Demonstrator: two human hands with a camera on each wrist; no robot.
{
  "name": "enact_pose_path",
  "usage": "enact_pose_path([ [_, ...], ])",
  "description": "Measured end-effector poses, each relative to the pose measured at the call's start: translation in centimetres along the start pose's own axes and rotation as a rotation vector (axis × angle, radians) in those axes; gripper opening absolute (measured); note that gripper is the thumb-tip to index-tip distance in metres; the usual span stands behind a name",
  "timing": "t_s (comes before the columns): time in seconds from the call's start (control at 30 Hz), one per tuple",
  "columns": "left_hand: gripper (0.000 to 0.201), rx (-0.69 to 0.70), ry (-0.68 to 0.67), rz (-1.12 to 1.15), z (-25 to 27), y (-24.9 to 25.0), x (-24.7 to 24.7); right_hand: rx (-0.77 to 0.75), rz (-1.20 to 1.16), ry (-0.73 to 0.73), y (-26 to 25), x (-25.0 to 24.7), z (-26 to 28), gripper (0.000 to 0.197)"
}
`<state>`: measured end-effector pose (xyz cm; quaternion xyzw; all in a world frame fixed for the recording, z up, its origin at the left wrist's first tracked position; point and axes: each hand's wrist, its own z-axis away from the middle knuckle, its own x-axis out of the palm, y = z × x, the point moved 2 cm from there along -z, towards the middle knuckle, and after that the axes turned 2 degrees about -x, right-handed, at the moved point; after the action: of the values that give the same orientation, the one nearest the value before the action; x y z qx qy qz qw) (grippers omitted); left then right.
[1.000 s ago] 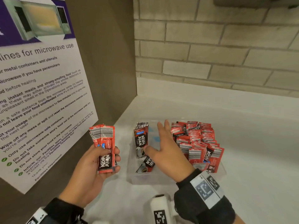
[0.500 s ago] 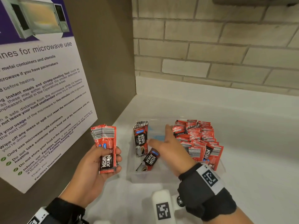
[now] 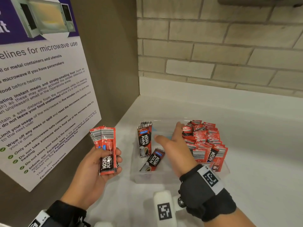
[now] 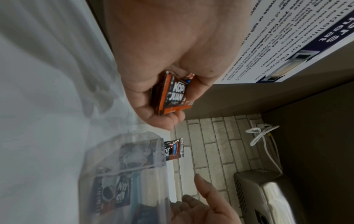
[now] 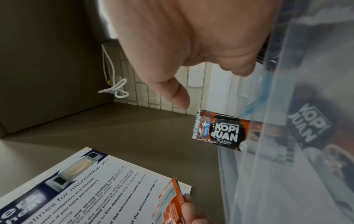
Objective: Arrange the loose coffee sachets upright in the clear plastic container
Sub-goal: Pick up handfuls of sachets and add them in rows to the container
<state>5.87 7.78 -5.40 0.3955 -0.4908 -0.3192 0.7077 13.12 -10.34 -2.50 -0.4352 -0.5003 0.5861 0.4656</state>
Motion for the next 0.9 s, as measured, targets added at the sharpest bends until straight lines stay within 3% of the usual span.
enact_pose_path([
  [0.23,0.023,-0.017,0.008,0.010,0.1,-0.3,0.0,-0.079,0.467,-0.215,-1.6,0.3,1.4,0.073],
  [0.4,0.022,-0.033,-0.006,0.030,0.0,-0.5,0.1,-0.133,0.555,-0.270,-2.4,0.2,1.9,0.058],
  [0.6,0.022,-0.034,0.006,0.023,0.1,-0.5,0.1,-0.125,0.607,-0.260,-2.2,0.1,1.7,0.058],
  [0.8,0.021,-0.024,-0.098,0.029,0.8,0.5,1.7,-0.080,0.622,-0.187,-1.3,-0.3,1.0,0.079],
  [0.9,0.043,-0.045,-0.212,-0.027,0.9,1.0,4.2,-0.091,0.625,-0.184,-1.4,-0.6,1.0,0.078],
])
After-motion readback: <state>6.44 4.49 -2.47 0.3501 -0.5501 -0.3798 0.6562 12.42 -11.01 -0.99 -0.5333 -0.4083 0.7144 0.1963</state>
